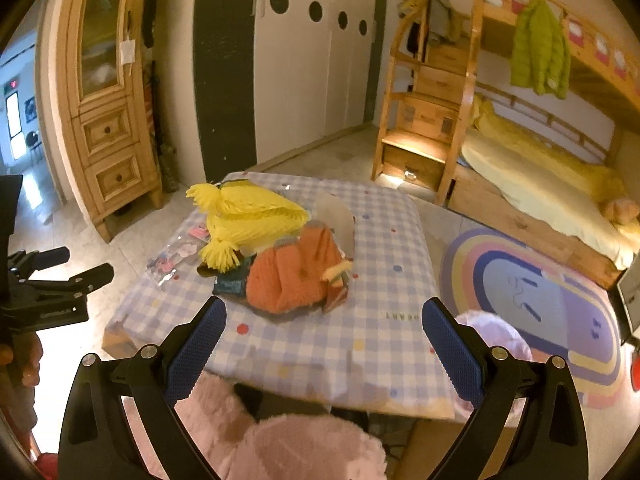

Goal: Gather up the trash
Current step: 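Close the left gripper on the yellow mesh net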

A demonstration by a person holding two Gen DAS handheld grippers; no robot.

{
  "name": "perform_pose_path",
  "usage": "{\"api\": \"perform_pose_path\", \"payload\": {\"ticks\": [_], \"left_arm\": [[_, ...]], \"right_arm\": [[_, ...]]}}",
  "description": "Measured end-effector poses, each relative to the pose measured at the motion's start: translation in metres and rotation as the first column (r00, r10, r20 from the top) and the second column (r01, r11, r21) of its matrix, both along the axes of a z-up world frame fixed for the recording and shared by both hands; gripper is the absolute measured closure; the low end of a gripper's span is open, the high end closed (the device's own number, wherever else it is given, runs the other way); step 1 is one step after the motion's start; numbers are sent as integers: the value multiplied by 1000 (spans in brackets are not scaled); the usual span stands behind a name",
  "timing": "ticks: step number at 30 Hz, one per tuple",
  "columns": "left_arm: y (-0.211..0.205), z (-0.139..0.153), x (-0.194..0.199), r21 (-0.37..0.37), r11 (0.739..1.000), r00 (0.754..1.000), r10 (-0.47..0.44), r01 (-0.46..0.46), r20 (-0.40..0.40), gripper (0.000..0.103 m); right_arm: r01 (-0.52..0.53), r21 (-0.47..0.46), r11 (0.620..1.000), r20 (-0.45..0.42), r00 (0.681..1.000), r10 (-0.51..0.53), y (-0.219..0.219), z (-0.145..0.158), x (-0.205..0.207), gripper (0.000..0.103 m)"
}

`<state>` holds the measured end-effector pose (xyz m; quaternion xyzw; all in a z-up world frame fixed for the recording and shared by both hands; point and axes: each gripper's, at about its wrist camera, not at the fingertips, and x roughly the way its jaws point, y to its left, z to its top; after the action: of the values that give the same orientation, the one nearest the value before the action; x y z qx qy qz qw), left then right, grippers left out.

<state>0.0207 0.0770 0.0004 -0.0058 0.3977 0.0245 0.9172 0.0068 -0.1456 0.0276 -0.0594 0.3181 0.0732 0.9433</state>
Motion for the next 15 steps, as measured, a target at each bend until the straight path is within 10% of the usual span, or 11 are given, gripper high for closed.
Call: {"api": "perform_pose_path", "payload": {"ticks": [15], "left_arm": [[-20, 2, 59, -1, 996, 996, -86, 86, 38, 7]], "right_arm": [[8, -29, 1000, 1, 1000, -8, -5, -2, 60, 6]]}}
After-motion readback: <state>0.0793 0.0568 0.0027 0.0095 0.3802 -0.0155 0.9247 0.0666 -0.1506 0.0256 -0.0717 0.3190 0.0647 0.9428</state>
